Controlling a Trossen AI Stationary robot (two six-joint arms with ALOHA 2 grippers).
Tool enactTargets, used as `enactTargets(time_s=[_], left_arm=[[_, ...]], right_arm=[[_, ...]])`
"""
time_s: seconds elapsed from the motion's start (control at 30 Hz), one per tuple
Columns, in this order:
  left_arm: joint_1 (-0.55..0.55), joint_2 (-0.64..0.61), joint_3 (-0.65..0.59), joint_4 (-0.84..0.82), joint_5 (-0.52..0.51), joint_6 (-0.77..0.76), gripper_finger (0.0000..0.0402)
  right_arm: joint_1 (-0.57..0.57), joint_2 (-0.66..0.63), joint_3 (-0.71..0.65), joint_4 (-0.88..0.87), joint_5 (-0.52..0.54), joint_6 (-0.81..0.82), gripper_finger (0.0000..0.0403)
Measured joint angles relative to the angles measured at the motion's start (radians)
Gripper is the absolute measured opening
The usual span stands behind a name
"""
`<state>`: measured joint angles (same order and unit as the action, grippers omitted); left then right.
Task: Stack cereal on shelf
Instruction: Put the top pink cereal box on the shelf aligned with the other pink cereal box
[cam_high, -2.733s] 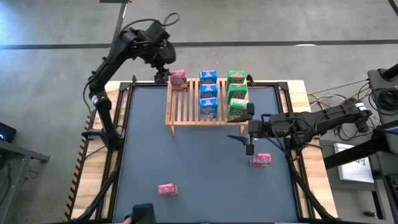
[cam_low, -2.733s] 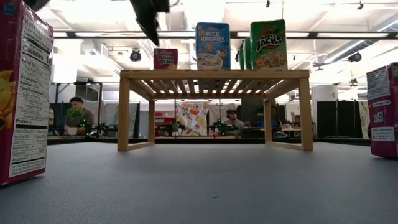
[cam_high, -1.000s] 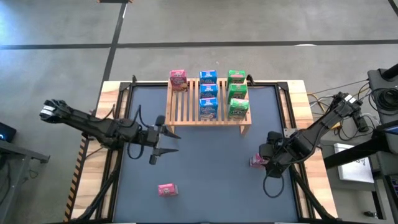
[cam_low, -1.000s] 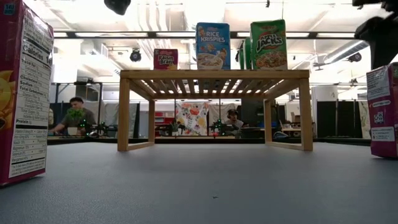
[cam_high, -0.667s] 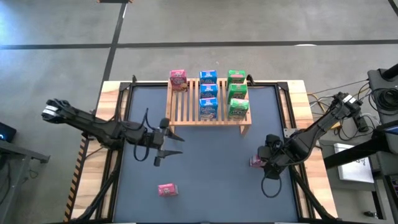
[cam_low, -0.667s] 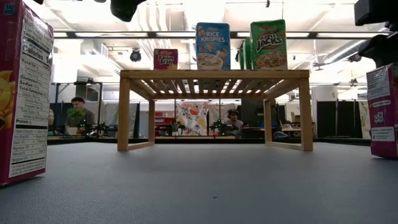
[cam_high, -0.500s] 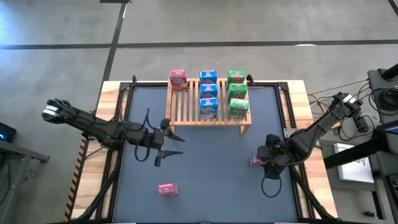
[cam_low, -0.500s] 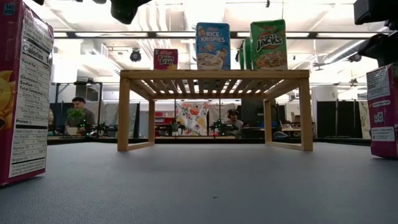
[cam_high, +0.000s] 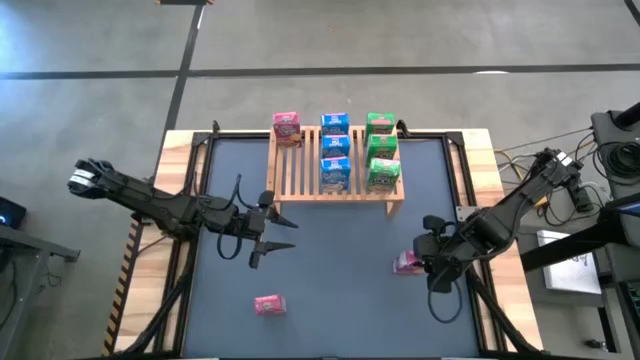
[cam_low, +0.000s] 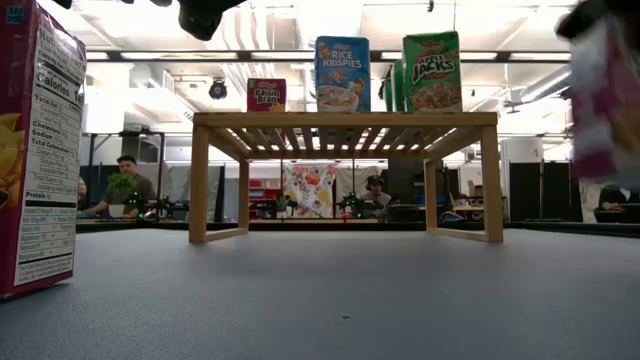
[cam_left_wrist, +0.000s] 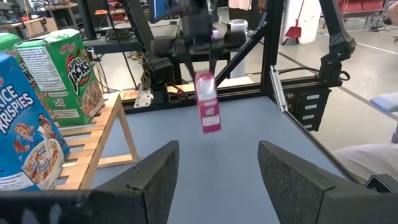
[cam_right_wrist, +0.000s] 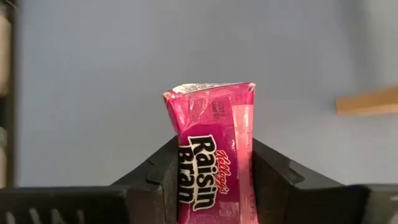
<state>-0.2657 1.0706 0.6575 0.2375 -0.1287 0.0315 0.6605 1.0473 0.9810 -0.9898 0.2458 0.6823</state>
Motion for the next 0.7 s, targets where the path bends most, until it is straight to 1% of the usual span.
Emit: enactTargets(time_s=[0.1, 0.17, 0.23, 0.27, 0.4, 0.57, 0.63, 0.7], left_arm=[[0.000, 0.000, 0.000, 0.000, 0.000, 0.000, 0.0203], [0.000, 0.000, 0.000, 0.002, -0.002, 0.000, 0.0203], [0.000, 0.000, 0.000, 0.003, -0.018, 0.009, 0.0203], [0.000, 0.000, 0.000, 0.004, -0.034, 0.012, 0.0203], [0.001, -0.001, 0.000, 0.039, -0.133, 0.052, 0.0203], [0.001, -0.006, 0.001, 0.151, -0.256, 0.139, 0.0203], [0.002, -0.006, 0.010, 0.170, -0.274, 0.175, 0.0204], [0.002, -0.005, 0.043, 0.140, -0.274, 0.180, 0.0212]], right_arm=[[0.000, 0.000, 0.084, 0.003, 0.068, -0.068, 0.0129], [-0.002, 0.003, 0.148, 0.009, 0.139, -0.134, 0.0130], [-0.014, 0.011, 0.213, 0.026, 0.204, -0.198, 0.0132], [-0.026, 0.017, 0.247, 0.045, 0.219, -0.235, 0.0134], [-0.100, 0.061, 0.370, 0.132, 0.226, -0.415, 0.0136], [-0.214, 0.164, 0.520, 0.143, 0.217, -0.587, 0.0132], [-0.254, 0.211, 0.565, 0.142, 0.183, -0.634, 0.0133], [-0.288, 0.259, 0.605, 0.143, 0.153, -0.678, 0.0135]])
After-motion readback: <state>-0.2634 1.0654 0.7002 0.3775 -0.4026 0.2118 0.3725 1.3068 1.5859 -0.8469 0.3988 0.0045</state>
